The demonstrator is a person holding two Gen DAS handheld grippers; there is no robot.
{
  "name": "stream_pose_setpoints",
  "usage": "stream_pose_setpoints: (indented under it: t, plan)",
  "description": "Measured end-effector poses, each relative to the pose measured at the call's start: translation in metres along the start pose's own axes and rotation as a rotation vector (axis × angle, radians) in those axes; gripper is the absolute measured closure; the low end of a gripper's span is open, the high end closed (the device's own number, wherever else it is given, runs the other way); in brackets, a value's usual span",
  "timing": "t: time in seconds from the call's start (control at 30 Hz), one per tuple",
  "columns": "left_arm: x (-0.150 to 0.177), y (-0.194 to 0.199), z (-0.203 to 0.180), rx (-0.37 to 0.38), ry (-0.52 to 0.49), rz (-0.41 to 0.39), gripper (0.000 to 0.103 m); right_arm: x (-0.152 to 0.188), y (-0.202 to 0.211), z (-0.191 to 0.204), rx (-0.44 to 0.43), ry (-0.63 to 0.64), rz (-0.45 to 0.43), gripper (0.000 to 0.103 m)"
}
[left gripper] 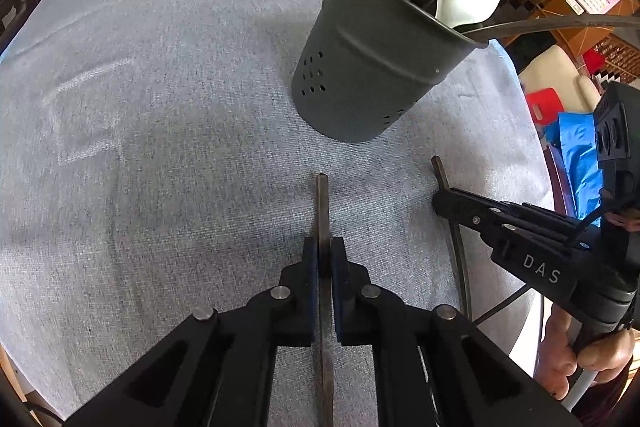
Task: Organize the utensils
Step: 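Close the left gripper on one dark chopstick while the right gripper grasps the other, then lift both held chopsticks up and carry them over the grey cup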
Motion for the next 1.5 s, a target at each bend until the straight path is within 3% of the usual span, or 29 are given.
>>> stream_pose_setpoints:
  t: [0.23, 0.37, 0.57, 0.63, 0.97, 1.1, 1.17, 1.2, 1.5]
  plan:
    - [0.011, 0.026, 0.000, -0.002, 0.002, -0.066, 0.097, 0.003, 0.036, -0.003, -0.083, -0.021, -0.111, 0.094]
    - [0.007, 0.051, -0.003, 0.010, -0.006, -0.112, 0.098, 0.002, 0.052, -0.002, -0.088, -0.005, -0.145, 0.094]
    - [0.006, 0.065, 0.008, 0.003, 0.012, -0.128, 0.098, 0.001, 0.040, -0.013, -0.131, -0.077, -0.069, 0.090]
    - [0.007, 0.067, 0.009, 0.006, 0.019, -0.133, 0.098, 0.003, 0.037, -0.010, -0.103, -0.054, -0.054, 0.085]
    - [0.012, 0.086, 0.011, -0.014, 0.000, -0.196, 0.098, 0.000, -0.006, 0.000, 0.001, -0.009, 0.072, 0.084]
    - [0.012, 0.094, 0.013, -0.016, 0.003, -0.217, 0.098, -0.001, -0.008, 0.013, 0.072, 0.064, 0.061, 0.086]
    - [0.013, 0.096, 0.011, -0.015, 0.003, -0.223, 0.098, -0.001, -0.008, 0.015, 0.084, 0.081, 0.051, 0.093]
    - [0.013, 0.097, 0.010, -0.016, 0.000, -0.229, 0.098, 0.000, -0.008, 0.014, 0.078, 0.080, 0.042, 0.096]
    - [0.014, 0.119, 0.008, -0.029, -0.004, -0.281, 0.098, 0.009, 0.036, 0.002, -0.064, 0.033, -0.119, 0.097]
Point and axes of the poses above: each gripper's, at about its wrist camera, not at the fingertips, and y roughly against the way its jaws point, z to its left, x to its underside, the point moved 3 cm from there along -y, roughly the way its jaws point, and after that the axes turned 9 degrees about y, right-handed, at the moved point
